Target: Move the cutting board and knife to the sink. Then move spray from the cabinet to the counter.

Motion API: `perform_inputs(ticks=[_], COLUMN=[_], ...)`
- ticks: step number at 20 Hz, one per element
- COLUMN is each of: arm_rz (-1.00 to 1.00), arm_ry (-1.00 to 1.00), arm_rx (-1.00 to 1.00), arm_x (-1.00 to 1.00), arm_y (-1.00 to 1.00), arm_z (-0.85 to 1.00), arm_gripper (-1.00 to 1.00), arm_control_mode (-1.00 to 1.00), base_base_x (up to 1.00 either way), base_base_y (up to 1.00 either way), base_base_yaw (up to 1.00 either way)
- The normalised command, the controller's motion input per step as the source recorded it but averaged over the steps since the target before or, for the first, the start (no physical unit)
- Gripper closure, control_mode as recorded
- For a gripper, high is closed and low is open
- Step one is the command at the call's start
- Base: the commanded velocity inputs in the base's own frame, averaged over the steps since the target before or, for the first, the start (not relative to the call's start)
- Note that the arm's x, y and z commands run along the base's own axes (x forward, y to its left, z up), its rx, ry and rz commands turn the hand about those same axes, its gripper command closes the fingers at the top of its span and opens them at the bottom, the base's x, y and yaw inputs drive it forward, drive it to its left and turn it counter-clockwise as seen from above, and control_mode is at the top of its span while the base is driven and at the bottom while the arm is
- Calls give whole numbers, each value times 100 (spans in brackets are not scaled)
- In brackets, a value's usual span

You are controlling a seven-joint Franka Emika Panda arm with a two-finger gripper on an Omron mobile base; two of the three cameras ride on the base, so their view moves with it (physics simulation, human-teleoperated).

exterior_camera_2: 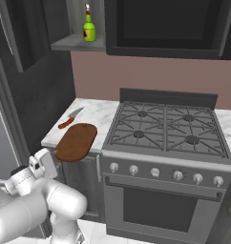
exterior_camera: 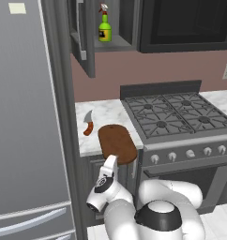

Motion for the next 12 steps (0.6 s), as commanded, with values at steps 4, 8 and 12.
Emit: perform_inputs(ticks=[4,8,12], arm_rz=[0,0,0], arm_ry=[0,2,2], arm_rx=[0,0,0], arm_x=[11,3,-1], arm_y=[-4,0,0], arm_z=[0,-1,-3], arm_gripper=[-100,-100,-100], arm_control_mode=[-100,-100,-100], base_base_x=[0,0,0], base_base_y=[0,0,0], base_base_yaw=[0,0,0])
